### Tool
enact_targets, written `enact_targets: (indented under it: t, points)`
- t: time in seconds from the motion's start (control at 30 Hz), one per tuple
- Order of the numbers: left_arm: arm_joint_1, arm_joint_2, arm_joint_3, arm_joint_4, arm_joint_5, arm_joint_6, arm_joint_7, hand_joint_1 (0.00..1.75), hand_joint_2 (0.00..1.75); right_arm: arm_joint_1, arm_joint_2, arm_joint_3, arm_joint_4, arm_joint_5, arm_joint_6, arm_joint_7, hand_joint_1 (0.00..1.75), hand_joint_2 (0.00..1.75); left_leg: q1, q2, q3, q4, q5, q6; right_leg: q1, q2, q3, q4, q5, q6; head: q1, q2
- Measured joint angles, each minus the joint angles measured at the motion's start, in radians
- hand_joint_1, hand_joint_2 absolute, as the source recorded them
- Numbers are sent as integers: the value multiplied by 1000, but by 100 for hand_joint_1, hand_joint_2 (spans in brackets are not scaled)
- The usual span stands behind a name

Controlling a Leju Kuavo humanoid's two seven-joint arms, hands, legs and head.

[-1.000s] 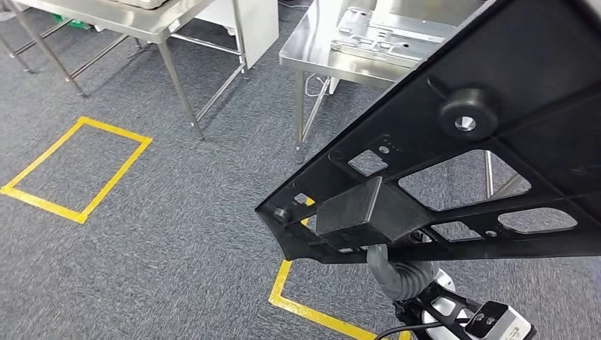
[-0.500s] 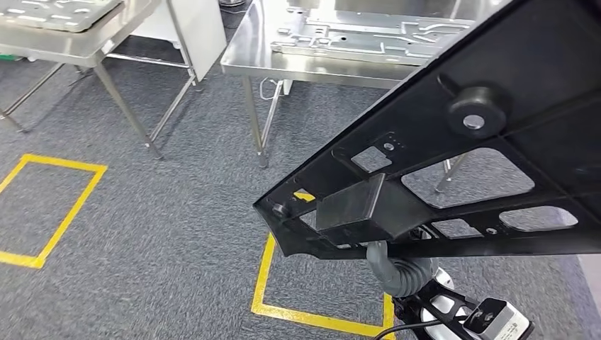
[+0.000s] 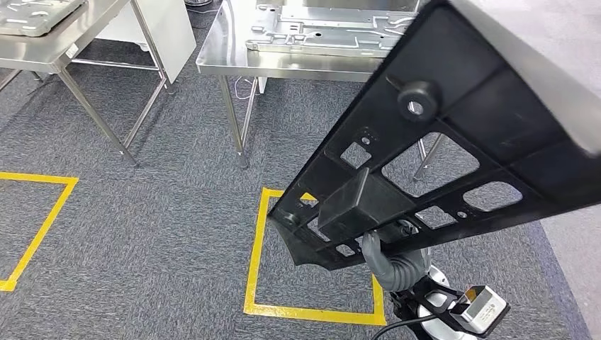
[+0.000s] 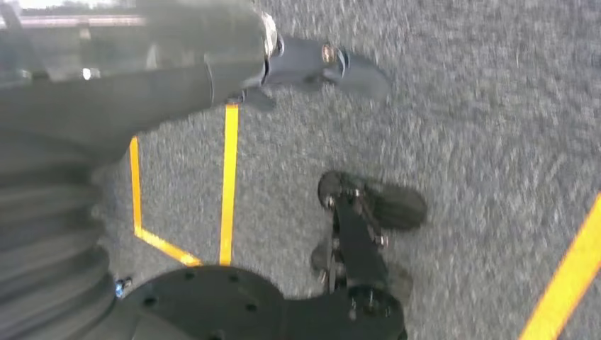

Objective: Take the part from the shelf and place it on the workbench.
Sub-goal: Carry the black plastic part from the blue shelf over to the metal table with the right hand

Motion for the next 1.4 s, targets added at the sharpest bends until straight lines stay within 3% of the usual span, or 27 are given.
enact_targets:
  t: [0.07,0.13,0.2,0.3,0.33,0.37,0.4,0.47,0.53,0.63,0.7,0.77,0.83,0.87,0.9,0.93,0.97,1.03,1.07,1.17,1.23,1.33,1.37,1.4]
  points:
    - [0,-1,0,0,1,-1,0,0,175,2,0,1,11,20,-6,0,175,175,-3,1,-1,4,-4,-12,6,-4,26,-54,8,-11,-1,0]
    - [0,-1,1,0,2,-1,0,0,175,2,2,1,30,32,-13,3,175,175,-2,3,-1,3,-5,-24,9,0,26,-56,10,-23,-1,0]
    - [0,-2,2,0,2,-1,-1,0,175,-9,11,1,46,40,-29,20,175,175,0,-1,-12,32,-27,-35,5,3,29,-63,13,-37,-2,0]
    - [1,-3,4,0,1,-2,-3,0,175,-29,31,-1,62,61,-64,58,175,175,2,-10,-97,211,-116,-44,5,6,32,-67,14,-50,-9,0]
    - [1,-3,5,0,0,-3,-3,0,175,-30,35,-3,65,68,-78,62,175,175,2,-10,-128,268,-134,-45,7,7,32,-66,12,-51,-10,0]
    - [2,-3,6,0,0,-3,-3,0,175,-29,38,-7,68,76,-94,61,175,175,2,-10,-144,294,-133,-45,8,8,33,-65,11,-52,-10,0]
    - [3,-3,7,0,-1,-3,-3,0,175,-26,40,-11,70,82,-110,56,175,175,3,-10,-142,280,-112,-45,8,10,34,-64,9,-51,-10,0]
    - [3,-2,9,0,-4,-3,-3,0,175,-18,43,-18,68,89,-129,45,175,175,3,-13,-89,156,-35,-38,8,14,40,-61,4,-46,-10,0]
    - [3,-2,10,0,-8,-3,-3,0,175,-11,44,-23,65,89,-126,39,175,175,0,-19,-38,43,8,-30,11,17,42,-57,-1,-38,-10,0]
    - [3,-1,10,0,-12,-4,-5,0,175,-5,45,-24,57,89,-105,35,175,175,-3,-21,-27,17,8,-15,11,21,39,-58,-1,-21,-10,0]
    - [1,-2,10,0,-16,-4,-6,0,175,-6,45,-23,48,89,-90,37,175,175,0,-19,-23,8,13,-2,9,19,33,-38,-17,-11,-8,0]
    - [-1,-2,10,0,-19,-5,-6,0,175,-9,46,-21,41,92,-81,43,175,175,2,-17,-19,3,15,8,7,15,-10,55,-68,-5,-6,0]
    - [-2,-2,10,0,-21,-5,-6,0,175,-11,46,-19,39,96,-75,50,175,175,1,-15,-19,3,14,12,5,14,-80,191,-122,-1,-5,0]
    - [-2,-2,10,0,-22,-5,-6,0,175,-11,46,-18,39,98,-73,53,175,175,0,-15,-19,3,12,13,5,13,-102,229,-127,1,-5,0]
    - [-2,-2,10,0,-22,-5,-6,0,175,-11,46,-17,39,98,-72,55,175,175,0,-15,-17,4,11,12,5,13,-104,227,-112,1,-4,0]
    - [-2,-2,10,0,-23,-5,-6,0,175,-11,47,-16,39,99,-72,55,175,175,0,-15,-15,4,9,11,4,11,-86,183,-79,-1,-4,0]
    - [-2,-3,10,0,-23,-6,-6,0,175,-11,47,-16,39,99,-72,56,175,175,0,-15,-11,5,7,9,4,9,-52,111,-39,-4,-4,0]
    - [-2,-4,10,0,-24,-6,-6,0,175,-13,48,-15,37,99,-72,56,175,175,-4,-15,-8,8,1,0,9,3,6,-14,7,-12,-5,0]
    - [-2,-4,10,0,-24,-6,-6,0,175,-14,48,-15,37,99,-72,56,175,175,-5,-15,-8,9,-2,-5,12,1,19,-44,13,-17,-5,0]
    - [-3,-3,10,0,-24,-6,-6,0,175,-14,49,-14,34,99,-70,56,175,175,-4,-12,-4,8,-7,-24,13,6,24,-57,10,-33,-5,0]
    - [-5,-3,10,0,-25,-6,-7,0,175,-16,51,-14,33,99,-69,56,175,175,-2,-11,-20,51,-34,-34,9,7,33,-65,9,-46,-8,0]
    - [-2,-3,11,0,-26,-8,-7,0,175,-18,53,-13,33,95,-62,55,175,175,0,-12,-119,242,-113,-42,10,7,43,-67,1,-59,-12,0]
    - [-1,-3,11,0,-25,-8,-8,0,175,-16,53,-13,31,92,-57,55,175,175,0,-12,-149,290,-122,-43,11,9,47,-67,-3,-59,-12,0]
    - [1,-3,11,0,-23,-8,-8,0,175,-13,53,-13,26,88,-51,57,175,175,0,-12,-163,302,-110,-43,12,10,52,-66,-7,-59,-12,0]
